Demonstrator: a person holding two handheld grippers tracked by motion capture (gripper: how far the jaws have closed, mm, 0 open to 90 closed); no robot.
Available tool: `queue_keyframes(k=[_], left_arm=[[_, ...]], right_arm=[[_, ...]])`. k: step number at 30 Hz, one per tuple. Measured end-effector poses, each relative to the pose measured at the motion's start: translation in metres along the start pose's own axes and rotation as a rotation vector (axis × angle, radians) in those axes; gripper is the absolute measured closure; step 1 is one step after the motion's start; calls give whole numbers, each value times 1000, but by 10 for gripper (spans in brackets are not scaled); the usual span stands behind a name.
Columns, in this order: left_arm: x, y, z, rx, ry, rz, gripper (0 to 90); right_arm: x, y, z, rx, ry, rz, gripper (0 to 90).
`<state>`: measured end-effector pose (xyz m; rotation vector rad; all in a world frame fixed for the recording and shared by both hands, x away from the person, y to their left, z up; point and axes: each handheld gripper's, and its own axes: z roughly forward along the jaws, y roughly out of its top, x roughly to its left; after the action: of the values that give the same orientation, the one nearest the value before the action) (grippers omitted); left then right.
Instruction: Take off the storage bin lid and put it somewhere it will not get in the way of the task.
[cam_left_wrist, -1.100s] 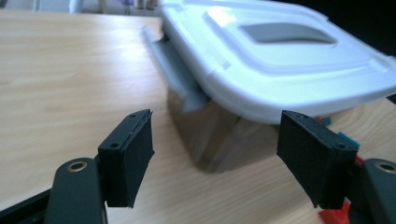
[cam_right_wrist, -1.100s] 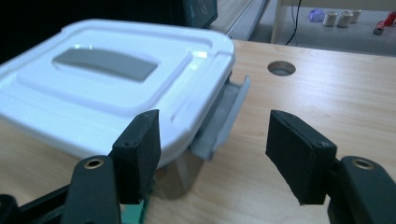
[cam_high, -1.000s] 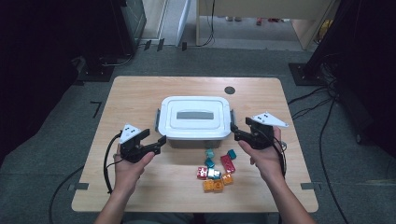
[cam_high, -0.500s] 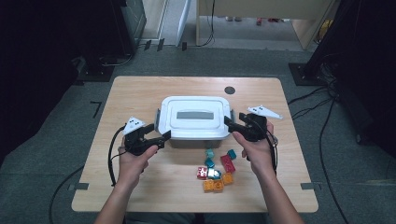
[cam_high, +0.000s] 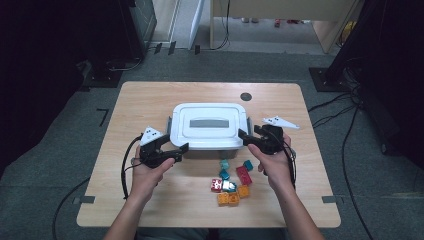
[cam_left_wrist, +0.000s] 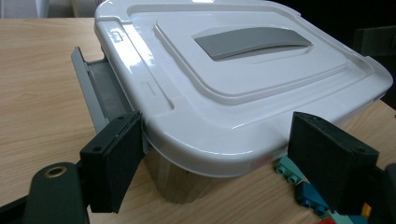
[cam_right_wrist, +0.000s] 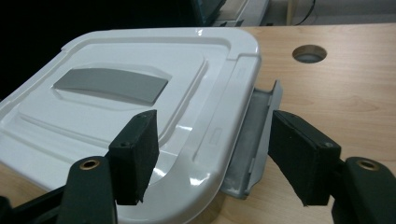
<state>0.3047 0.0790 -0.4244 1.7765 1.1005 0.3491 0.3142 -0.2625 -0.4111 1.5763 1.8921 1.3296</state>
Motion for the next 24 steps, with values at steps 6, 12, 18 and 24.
queue_keyframes(k=[6, 12, 18, 24], left_arm=[[2, -2, 0, 17, -13, -11, 181], [2, -3, 1, 45, -26, -14, 183], [0, -4, 2, 45, -17, -9, 182], [0, -3, 1, 49, -16, -17, 183]], right_arm=[[1, -6, 7, 35, 61, 30, 364], [0, -6, 8, 34, 70, 61, 373], [1, -8, 8, 39, 78, 60, 394], [0, -7, 2, 19, 107, 84, 400]])
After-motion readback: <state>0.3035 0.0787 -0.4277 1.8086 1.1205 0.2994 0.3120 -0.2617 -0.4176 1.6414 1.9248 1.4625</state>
